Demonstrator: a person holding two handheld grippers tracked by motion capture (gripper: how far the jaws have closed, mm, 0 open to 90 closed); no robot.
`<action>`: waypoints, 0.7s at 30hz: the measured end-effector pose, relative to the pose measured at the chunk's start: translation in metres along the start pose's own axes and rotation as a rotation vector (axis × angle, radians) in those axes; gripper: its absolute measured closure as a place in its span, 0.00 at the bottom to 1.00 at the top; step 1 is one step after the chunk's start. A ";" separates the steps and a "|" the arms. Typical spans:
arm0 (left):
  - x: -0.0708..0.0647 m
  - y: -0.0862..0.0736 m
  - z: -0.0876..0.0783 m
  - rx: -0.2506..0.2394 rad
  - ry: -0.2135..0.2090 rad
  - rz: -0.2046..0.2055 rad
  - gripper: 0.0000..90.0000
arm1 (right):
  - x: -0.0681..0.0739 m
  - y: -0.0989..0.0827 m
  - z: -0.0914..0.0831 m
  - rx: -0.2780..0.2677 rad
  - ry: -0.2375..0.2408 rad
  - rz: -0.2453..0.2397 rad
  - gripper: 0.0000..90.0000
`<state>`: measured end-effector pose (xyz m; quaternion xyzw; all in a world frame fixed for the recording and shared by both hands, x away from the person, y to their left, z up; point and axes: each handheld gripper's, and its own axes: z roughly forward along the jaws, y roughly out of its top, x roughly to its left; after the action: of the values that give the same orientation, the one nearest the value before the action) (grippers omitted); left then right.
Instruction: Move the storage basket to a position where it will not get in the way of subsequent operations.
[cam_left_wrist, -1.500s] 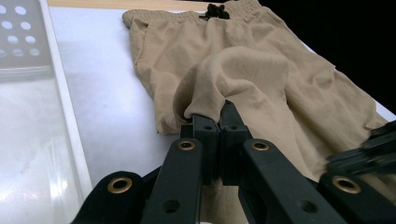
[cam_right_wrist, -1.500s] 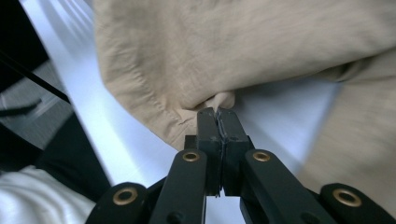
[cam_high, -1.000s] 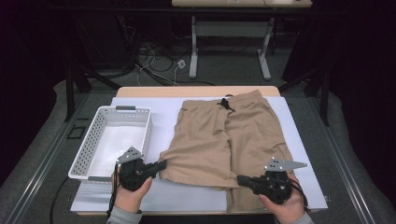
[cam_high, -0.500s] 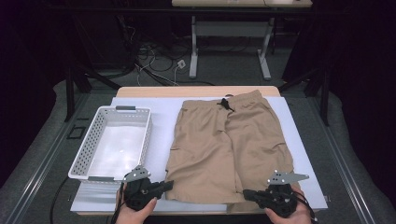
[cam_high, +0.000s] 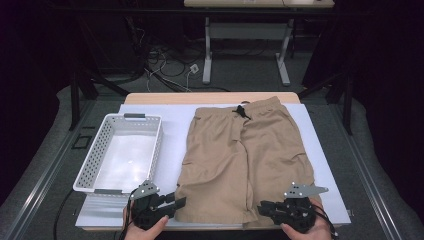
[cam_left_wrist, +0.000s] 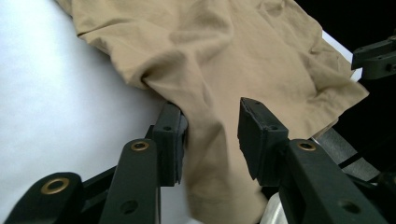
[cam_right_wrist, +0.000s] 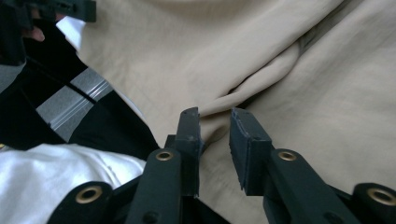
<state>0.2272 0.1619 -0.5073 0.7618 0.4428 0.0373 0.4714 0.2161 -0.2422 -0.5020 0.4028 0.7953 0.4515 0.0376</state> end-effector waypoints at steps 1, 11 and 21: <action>0.001 0.000 -0.001 -0.003 0.000 0.001 0.67 | -0.001 0.001 0.000 -0.012 -0.001 0.000 0.80; 0.005 -0.001 0.001 0.003 0.039 -0.014 0.59 | -0.006 0.007 0.008 -0.035 -0.026 0.008 0.73; 0.014 0.002 0.003 -0.034 0.090 -0.031 0.49 | -0.007 0.016 0.027 -0.019 -0.049 -0.024 0.65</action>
<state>0.2381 0.1691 -0.5128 0.7442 0.4749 0.0717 0.4642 0.2423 -0.2240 -0.5080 0.4036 0.7945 0.4487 0.0664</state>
